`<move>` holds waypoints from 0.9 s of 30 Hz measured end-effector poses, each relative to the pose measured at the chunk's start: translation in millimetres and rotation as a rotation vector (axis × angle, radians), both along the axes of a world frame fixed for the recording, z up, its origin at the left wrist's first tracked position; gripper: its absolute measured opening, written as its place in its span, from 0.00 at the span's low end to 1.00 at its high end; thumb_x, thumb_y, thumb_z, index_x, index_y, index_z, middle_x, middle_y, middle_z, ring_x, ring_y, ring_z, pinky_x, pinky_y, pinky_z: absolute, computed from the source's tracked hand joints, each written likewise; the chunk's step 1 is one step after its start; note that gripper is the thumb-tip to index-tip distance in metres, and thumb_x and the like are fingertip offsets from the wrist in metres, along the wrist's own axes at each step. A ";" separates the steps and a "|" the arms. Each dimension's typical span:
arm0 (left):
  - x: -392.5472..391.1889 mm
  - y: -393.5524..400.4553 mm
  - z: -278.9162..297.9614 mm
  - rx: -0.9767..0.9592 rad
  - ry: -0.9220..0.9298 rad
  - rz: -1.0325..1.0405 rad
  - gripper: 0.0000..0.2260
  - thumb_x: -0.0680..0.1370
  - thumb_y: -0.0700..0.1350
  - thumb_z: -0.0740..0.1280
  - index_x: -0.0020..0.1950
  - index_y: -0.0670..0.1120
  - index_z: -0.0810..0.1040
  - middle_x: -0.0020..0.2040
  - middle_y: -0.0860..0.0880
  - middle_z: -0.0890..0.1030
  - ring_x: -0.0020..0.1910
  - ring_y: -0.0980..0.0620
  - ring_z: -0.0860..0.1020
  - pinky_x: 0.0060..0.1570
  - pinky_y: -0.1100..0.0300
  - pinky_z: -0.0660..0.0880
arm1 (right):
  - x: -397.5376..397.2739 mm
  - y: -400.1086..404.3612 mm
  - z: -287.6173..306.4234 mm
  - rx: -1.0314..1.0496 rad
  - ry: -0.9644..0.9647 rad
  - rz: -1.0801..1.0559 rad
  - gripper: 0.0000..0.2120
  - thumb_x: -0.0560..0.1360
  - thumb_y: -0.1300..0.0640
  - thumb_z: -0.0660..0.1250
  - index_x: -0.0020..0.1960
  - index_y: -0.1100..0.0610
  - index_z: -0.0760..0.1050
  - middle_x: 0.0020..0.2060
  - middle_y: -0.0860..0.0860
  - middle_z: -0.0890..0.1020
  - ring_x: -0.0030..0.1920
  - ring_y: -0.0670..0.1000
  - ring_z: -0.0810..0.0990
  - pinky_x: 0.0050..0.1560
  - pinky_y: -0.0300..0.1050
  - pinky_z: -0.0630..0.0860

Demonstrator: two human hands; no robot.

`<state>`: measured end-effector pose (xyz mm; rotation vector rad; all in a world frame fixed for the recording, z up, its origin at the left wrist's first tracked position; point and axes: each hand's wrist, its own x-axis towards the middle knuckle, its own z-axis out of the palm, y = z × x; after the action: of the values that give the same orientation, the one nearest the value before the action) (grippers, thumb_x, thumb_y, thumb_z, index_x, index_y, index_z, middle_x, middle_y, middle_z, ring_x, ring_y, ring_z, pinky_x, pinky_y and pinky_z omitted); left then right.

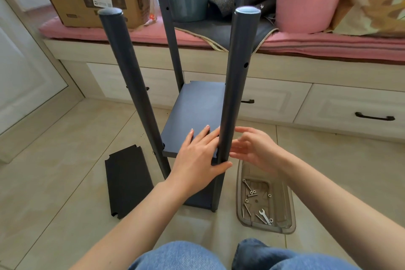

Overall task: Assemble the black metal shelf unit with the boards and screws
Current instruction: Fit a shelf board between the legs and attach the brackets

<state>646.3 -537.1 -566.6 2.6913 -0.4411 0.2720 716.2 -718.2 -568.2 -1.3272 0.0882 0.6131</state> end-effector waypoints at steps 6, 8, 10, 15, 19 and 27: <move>-1.3 1.0 1.6 0.036 -0.019 -0.003 0.33 0.78 0.62 0.66 0.81 0.56 0.59 0.80 0.57 0.60 0.81 0.53 0.50 0.75 0.52 0.37 | 4.9 36.4 3.2 0.182 0.109 -0.058 0.10 0.81 0.56 0.64 0.54 0.63 0.76 0.44 0.59 0.84 0.45 0.55 0.85 0.40 0.48 0.81; -1.3 2.3 1.2 0.074 -0.030 0.005 0.33 0.79 0.64 0.65 0.81 0.58 0.57 0.81 0.58 0.58 0.82 0.53 0.48 0.75 0.51 0.36 | 7.8 40.5 6.7 0.221 0.084 -0.072 0.10 0.80 0.60 0.64 0.58 0.64 0.73 0.47 0.59 0.81 0.47 0.55 0.84 0.41 0.49 0.81; -0.9 4.9 0.4 0.127 -0.034 0.025 0.34 0.78 0.66 0.62 0.81 0.60 0.55 0.81 0.58 0.56 0.82 0.52 0.47 0.75 0.49 0.35 | 8.5 40.8 9.6 0.249 0.055 -0.052 0.12 0.81 0.63 0.63 0.64 0.63 0.69 0.45 0.57 0.82 0.45 0.54 0.85 0.40 0.48 0.81; 1.5 7.9 -2.2 0.180 -0.029 0.046 0.34 0.78 0.70 0.59 0.81 0.62 0.53 0.81 0.58 0.56 0.82 0.49 0.49 0.75 0.45 0.38 | 7.2 39.6 11.7 0.270 0.001 -0.034 0.13 0.81 0.64 0.61 0.66 0.61 0.66 0.36 0.53 0.84 0.39 0.51 0.85 0.36 0.45 0.80; 1.5 10.1 -6.2 0.184 -0.029 0.040 0.33 0.78 0.71 0.55 0.81 0.62 0.54 0.78 0.60 0.53 0.81 0.49 0.50 0.75 0.47 0.37 | 6.2 39.6 11.9 0.277 0.018 -0.042 0.15 0.80 0.63 0.63 0.66 0.62 0.68 0.42 0.56 0.82 0.42 0.53 0.85 0.39 0.47 0.81; -0.8 7.9 -9.1 0.164 -0.045 0.047 0.32 0.77 0.71 0.49 0.79 0.60 0.61 0.76 0.63 0.53 0.81 0.51 0.52 0.76 0.49 0.41 | 9.9 32.0 3.6 0.326 0.040 0.012 0.09 0.81 0.59 0.63 0.58 0.62 0.74 0.41 0.56 0.84 0.43 0.53 0.85 0.41 0.47 0.81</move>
<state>645.5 -529.2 -575.7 2.8632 -0.4306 0.3236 726.2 -686.2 -564.6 -1.0008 0.0112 0.6347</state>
